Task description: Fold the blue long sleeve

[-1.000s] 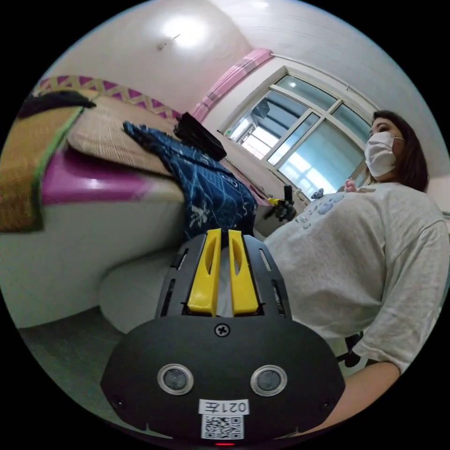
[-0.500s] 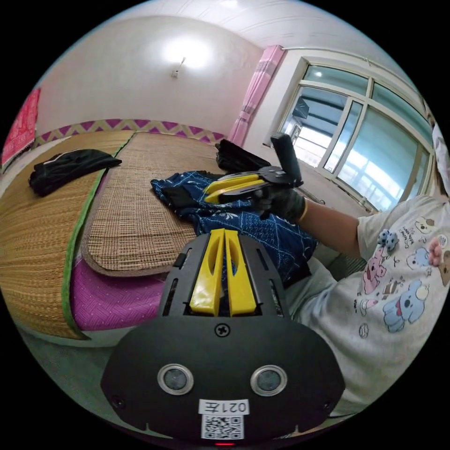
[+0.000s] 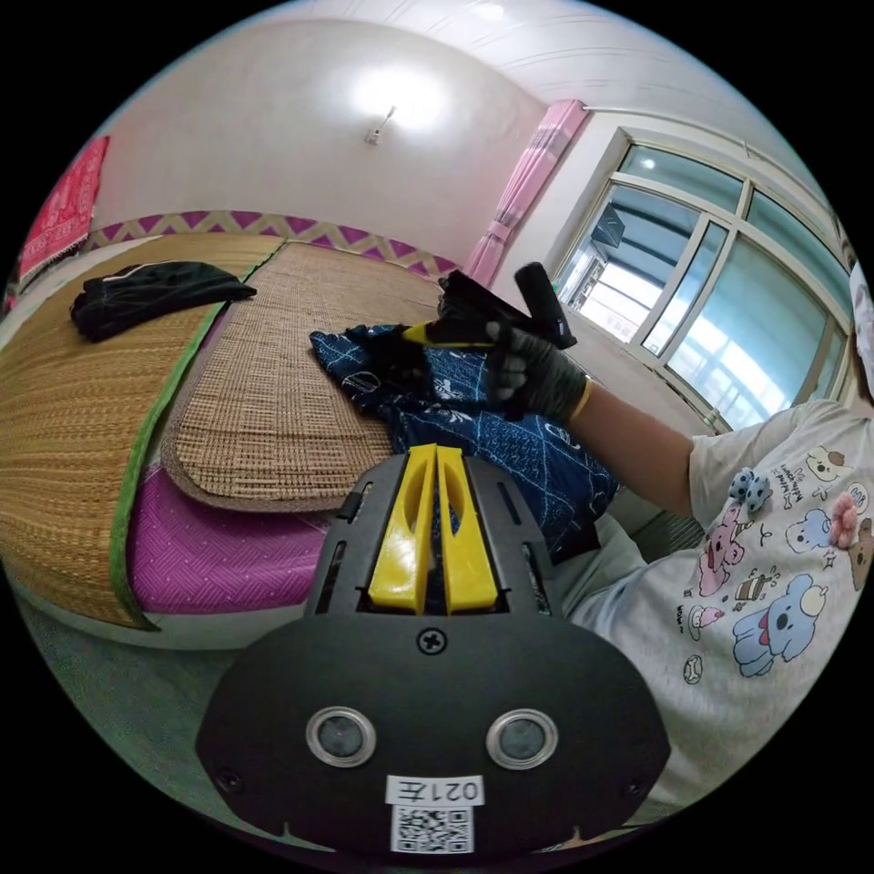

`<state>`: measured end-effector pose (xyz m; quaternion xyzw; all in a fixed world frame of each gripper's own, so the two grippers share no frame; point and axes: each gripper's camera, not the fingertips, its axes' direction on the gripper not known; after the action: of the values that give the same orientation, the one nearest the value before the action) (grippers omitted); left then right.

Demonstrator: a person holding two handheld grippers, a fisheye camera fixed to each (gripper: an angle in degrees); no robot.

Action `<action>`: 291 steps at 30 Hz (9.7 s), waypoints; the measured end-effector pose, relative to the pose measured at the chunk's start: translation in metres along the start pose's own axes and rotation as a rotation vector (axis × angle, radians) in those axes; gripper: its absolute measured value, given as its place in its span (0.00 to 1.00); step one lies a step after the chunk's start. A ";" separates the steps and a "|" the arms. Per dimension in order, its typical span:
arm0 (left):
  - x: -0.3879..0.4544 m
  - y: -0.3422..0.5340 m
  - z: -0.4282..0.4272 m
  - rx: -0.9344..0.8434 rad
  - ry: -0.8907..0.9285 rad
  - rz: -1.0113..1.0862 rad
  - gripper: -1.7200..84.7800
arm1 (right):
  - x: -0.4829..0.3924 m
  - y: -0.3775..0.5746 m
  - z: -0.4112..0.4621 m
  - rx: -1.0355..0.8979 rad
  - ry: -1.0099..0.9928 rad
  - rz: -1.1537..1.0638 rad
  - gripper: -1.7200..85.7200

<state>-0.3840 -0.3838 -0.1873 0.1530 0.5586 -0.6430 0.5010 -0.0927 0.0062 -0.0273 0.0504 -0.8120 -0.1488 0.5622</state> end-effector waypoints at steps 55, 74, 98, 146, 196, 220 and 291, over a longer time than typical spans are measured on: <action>0.238 -0.229 0.276 -0.240 0.086 0.484 0.02 | 0.058 0.359 -0.538 0.582 0.548 0.587 0.09; -0.346 -0.108 -0.375 0.487 -0.324 -0.507 0.01 | 0.043 0.222 -0.390 0.442 0.362 0.432 0.04; -0.506 -0.047 -0.506 0.711 -0.180 -0.717 0.01 | 0.024 0.202 -0.321 0.355 0.242 0.403 0.02; 0.184 -0.228 0.431 -0.132 0.150 0.110 0.01 | 0.052 0.421 -0.488 0.646 0.225 0.578 0.01; 0.109 -0.078 0.451 -0.183 0.422 0.026 0.01 | 0.117 0.419 -0.619 1.048 0.732 1.013 0.03; -0.067 0.008 0.166 -0.045 0.272 -0.131 0.01 | -0.030 -0.025 0.050 -0.026 0.323 -0.052 0.02; -0.124 0.142 0.040 -0.671 0.443 0.114 0.03 | 0.103 0.423 -0.209 -0.311 -0.026 0.202 0.05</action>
<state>-0.1975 -0.3423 -0.1608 0.1467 0.8226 -0.3475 0.4254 0.0998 0.3437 0.2587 -0.1212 -0.7873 -0.2160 0.5647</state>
